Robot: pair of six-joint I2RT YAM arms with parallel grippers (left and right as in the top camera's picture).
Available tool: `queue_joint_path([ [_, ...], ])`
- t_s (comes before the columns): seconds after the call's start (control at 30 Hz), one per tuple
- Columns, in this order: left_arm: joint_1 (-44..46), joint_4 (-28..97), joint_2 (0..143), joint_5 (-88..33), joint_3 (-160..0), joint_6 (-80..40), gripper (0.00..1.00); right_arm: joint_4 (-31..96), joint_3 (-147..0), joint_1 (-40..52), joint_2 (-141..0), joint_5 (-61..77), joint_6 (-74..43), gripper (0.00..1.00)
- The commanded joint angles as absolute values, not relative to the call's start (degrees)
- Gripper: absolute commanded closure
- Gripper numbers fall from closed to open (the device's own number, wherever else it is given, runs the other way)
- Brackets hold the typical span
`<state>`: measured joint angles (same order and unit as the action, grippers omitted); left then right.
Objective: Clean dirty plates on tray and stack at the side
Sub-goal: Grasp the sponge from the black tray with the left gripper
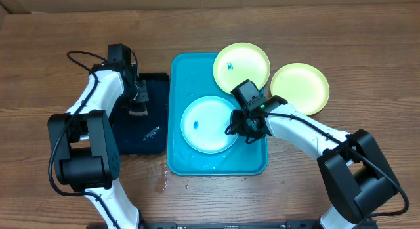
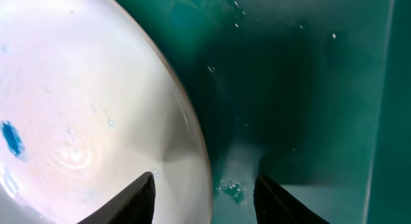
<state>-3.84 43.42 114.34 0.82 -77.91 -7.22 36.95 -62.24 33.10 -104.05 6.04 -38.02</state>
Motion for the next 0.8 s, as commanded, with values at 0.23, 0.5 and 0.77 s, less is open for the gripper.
queue_joint_path([
  [0.23, -3.7, 47.09, 104.99, -2.31, -83.11, -6.42, 0.96, 38.09, -61.8, 33.43, -102.76, 6.5, -40.73, 0.64],
  [0.5, -3.66, 47.33, 93.54, -2.59, -83.15, -6.39, 0.96, 35.18, -61.8, 33.43, -102.76, 6.5, -40.71, 0.93],
  [0.77, 1.61, 49.45, 92.9, -11.79, -81.8, -7.11, 0.96, 35.16, -61.8, 33.43, -102.76, 8.99, -40.77, 0.93],
])
